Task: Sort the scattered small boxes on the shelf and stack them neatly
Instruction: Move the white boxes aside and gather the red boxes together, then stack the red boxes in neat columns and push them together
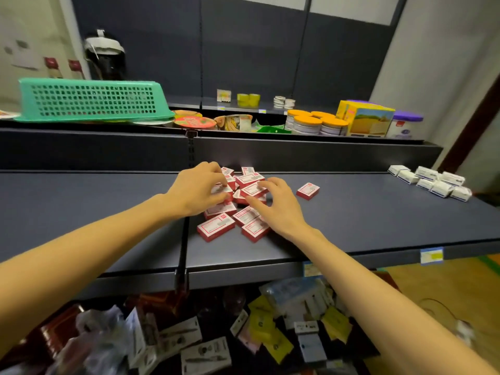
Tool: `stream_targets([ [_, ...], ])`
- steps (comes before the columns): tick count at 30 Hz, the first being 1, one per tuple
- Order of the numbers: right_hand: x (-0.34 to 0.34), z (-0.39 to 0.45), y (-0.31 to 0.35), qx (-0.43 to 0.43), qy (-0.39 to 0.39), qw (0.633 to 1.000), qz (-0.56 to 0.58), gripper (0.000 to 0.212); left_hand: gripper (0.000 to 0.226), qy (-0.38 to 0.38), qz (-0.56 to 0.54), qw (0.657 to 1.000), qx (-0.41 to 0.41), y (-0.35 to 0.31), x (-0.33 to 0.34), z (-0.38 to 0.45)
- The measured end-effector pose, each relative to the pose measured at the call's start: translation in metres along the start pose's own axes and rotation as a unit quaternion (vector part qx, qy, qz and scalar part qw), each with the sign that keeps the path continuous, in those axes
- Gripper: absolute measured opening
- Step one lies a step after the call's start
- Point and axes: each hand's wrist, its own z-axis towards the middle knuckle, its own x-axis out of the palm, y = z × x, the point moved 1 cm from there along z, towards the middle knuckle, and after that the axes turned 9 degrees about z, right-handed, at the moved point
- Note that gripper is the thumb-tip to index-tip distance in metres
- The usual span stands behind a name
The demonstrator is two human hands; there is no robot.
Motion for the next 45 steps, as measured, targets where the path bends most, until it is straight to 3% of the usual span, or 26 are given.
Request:
stream_targets([
  [4, -0.024, -0.014, -0.021, 0.039, -0.046, 0.998, 0.009, 0.055, 0.030, -0.047, -0.045, 0.998, 0.017, -0.012, -0.001, 0.012],
  [8, -0.060, -0.026, -0.052, 0.100, -0.069, 0.992, -0.036, 0.054, 0.027, -0.045, -0.056, 0.996, 0.060, -0.038, 0.000, 0.032],
  [13, -0.092, -0.021, -0.084, 0.145, -0.045, 0.986, -0.073, 0.070, 0.033, -0.015, -0.047, 0.995, 0.082, -0.064, 0.012, 0.057],
  [21, -0.097, 0.025, -0.112, 0.154, 0.014, 0.986, -0.058, 0.094, 0.040, 0.019, -0.030, 0.998, 0.049, -0.077, 0.019, 0.084],
  [25, -0.089, 0.035, -0.119, 0.137, 0.007, 0.988, -0.067, 0.076, 0.046, 0.037, -0.015, 0.999, 0.009, -0.053, 0.008, 0.077],
  [28, -0.081, 0.032, -0.110, 0.118, -0.023, 0.993, -0.013, 0.076, 0.046, 0.031, -0.009, 0.999, -0.017, -0.035, 0.000, 0.063],
  [34, -0.051, 0.015, -0.039, 0.010, -0.075, 0.993, 0.088, 0.062, 0.049, -0.004, -0.024, 0.999, -0.047, -0.008, -0.005, 0.030],
  [39, -0.030, -0.005, -0.004, -0.036, -0.070, 0.993, 0.084, 0.057, 0.053, -0.002, -0.030, 0.998, -0.049, 0.006, -0.011, 0.004],
  [45, -0.007, -0.035, 0.010, -0.080, -0.057, 0.995, -0.019, 0.064, 0.043, -0.021, -0.053, 0.998, -0.014, 0.006, -0.007, -0.037],
])
